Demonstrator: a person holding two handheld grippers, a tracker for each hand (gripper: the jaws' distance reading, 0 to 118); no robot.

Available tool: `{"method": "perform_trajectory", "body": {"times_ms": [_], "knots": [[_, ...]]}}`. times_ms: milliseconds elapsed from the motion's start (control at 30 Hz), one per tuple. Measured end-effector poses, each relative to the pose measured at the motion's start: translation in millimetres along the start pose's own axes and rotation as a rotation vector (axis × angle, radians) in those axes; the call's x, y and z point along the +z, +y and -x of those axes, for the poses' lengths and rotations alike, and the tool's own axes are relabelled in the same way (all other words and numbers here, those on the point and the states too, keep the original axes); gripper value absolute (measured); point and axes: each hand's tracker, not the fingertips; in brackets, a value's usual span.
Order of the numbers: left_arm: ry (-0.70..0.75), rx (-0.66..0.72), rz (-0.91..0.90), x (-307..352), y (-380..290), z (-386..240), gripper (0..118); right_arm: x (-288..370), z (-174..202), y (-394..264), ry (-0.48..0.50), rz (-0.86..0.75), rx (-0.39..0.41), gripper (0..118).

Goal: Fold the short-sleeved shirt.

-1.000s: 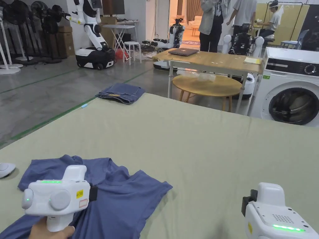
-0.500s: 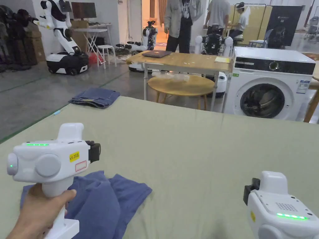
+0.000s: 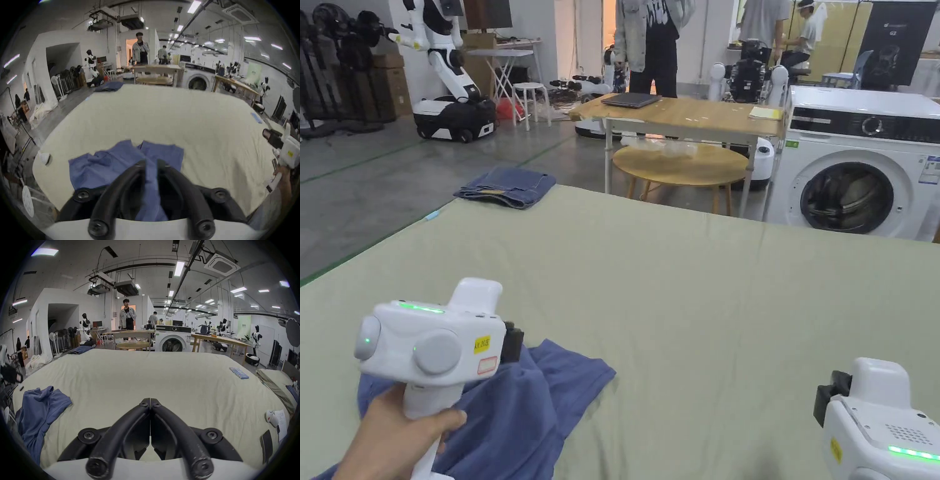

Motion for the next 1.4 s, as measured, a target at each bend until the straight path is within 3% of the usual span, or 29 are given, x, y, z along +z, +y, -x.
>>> {"method": "perform_trajectory", "body": {"times_ms": [33,100,133,200,367,500,567,633,700,733,933,1400], "knots": [[0.008,0.003,0.006,1,-6,-1,19,-1,0,-1,0.001,0.004,-0.002,0],[0.038,-0.005,0.046,-11,-22,-4,58,-3,1,-5,0.005,0.015,-0.006,0],[0.045,-0.002,0.051,-14,-27,-5,52,-4,1,-6,0.006,0.02,-0.006,0],[0.052,0.001,0.079,-33,-38,-1,58,-5,2,-9,0.008,0.03,-0.005,0],[0.104,0.013,0.127,-64,-51,-6,58,-10,2,-14,0.013,0.052,-0.002,0],[0.143,-0.058,0.306,-111,-71,-4,58,-11,3,-17,0.017,0.066,0.004,0],[0.146,-0.09,0.34,-120,-87,-2,54,-10,3,-17,0.02,0.069,0.006,0],[0.113,-0.02,0.244,-113,-92,3,46,-10,3,-17,0.024,0.071,0.007,0],[0.061,0.074,0.269,-108,-89,10,12,-11,2,-19,0.027,0.069,0.011,0],[0.036,0.097,0.267,-107,-88,13,3,-11,2,-19,0.027,0.067,0.013,0],[0.007,0.116,0.227,-103,-89,19,2,-7,5,-13,0.036,0.065,0.016,0],[0.019,0.239,-0.25,31,6,61,0,-4,8,-1,0.047,0.027,0.035,0]]}}
